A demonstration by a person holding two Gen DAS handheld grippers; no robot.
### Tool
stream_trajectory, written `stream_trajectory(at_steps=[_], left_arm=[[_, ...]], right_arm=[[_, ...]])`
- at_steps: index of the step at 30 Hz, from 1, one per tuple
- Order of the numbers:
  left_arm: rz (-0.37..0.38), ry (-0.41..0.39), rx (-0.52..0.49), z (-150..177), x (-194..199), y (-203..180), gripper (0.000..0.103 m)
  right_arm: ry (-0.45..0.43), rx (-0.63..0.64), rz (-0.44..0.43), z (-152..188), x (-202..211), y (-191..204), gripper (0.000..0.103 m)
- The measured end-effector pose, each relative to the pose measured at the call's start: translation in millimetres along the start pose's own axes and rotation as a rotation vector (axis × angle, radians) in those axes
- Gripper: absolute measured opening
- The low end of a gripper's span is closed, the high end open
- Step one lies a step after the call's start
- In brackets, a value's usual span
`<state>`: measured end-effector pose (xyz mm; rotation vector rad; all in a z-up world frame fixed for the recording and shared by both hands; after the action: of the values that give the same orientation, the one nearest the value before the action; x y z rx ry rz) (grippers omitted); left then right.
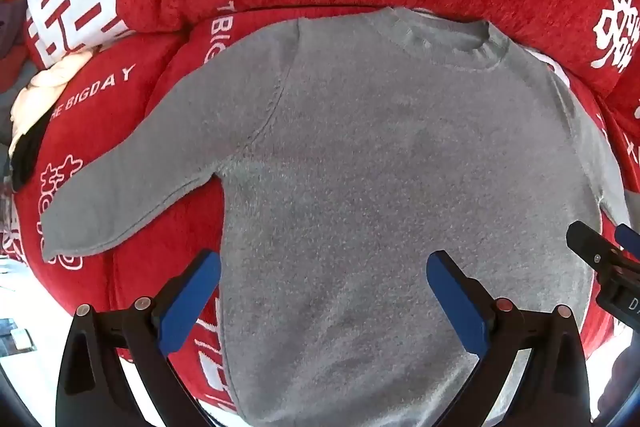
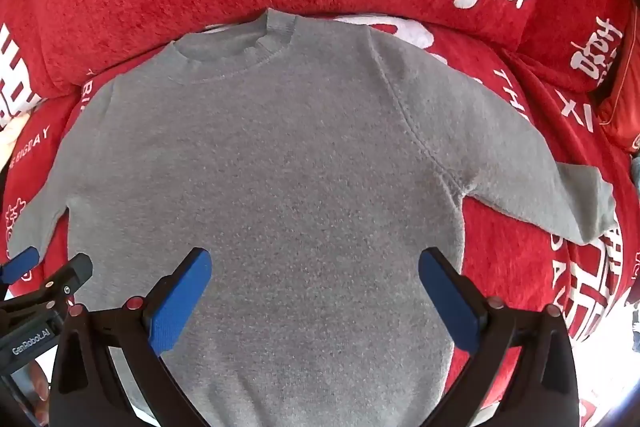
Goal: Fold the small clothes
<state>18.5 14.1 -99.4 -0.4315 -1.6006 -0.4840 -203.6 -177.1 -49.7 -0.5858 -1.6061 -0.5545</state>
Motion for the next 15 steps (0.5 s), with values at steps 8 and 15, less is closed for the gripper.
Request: stream_trajectory(at_steps=[8, 15], left_arm=[[-0.038, 0.007, 0.004, 3, -3, 6, 0.103], [-0.032, 0.011, -0.002, 2, -4, 5, 0.103]], right_arm=[[-0.006, 0.002, 0.002, 3, -7, -5, 0.103], [-0.001, 0.002, 0.002, 1, -8, -4, 0.103]])
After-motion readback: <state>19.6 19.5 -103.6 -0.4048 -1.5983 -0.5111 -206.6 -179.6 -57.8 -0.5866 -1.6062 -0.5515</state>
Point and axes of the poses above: each gripper's, at about its wrist camera, not at the fingertips, and x roughly against the way its jaws point, y to its left, z to its underside, the point moved 10 cm from there along -x, roughly the way its jaws point, and after that the axes turned 4 degrees about y, right-handed, at the moved point
